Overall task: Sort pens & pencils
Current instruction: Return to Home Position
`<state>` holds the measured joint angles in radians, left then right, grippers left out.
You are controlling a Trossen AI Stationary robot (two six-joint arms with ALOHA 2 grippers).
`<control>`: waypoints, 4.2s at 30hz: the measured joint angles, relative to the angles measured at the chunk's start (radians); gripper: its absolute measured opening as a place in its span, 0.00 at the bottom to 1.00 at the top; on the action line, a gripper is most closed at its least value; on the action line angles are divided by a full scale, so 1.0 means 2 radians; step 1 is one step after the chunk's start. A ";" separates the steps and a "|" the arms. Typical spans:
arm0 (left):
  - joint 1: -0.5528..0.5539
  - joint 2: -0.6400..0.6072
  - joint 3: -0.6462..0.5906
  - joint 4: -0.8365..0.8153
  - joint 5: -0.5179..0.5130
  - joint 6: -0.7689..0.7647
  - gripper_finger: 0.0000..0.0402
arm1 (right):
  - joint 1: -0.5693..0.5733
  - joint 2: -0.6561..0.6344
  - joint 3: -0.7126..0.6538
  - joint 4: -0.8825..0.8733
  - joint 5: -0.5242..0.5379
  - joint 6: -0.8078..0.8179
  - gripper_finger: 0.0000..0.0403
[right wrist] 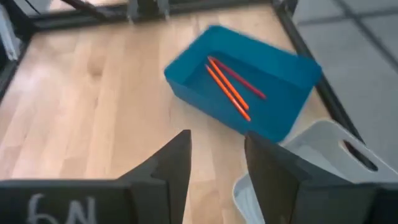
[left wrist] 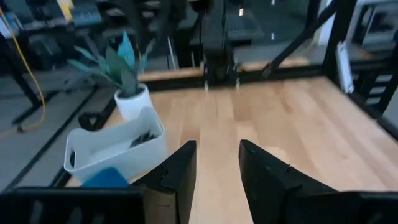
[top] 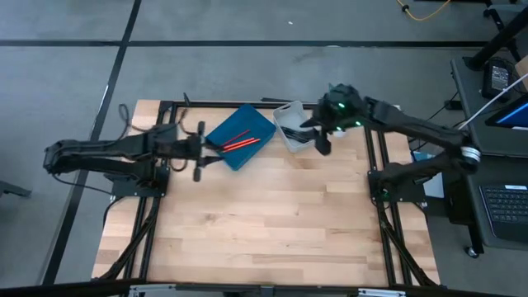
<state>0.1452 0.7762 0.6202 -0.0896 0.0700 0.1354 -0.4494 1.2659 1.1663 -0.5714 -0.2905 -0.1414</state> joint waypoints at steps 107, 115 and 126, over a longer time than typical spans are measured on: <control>-0.191 -0.330 -0.306 0.079 -0.310 0.002 0.29 | 0.480 -0.534 -0.580 0.402 0.553 -0.027 0.38; -0.144 -0.330 -0.306 0.079 -0.263 -0.009 0.29 | 0.462 -0.534 -0.580 0.381 0.551 -0.009 0.38; -0.135 -0.330 -0.306 0.078 -0.258 -0.024 0.29 | 0.452 -0.534 -0.580 0.381 0.553 -0.011 0.38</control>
<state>-0.1253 0.1154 0.0086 0.0669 -0.4461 0.0872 0.4549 0.1974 0.0067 0.1898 0.8150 -0.1642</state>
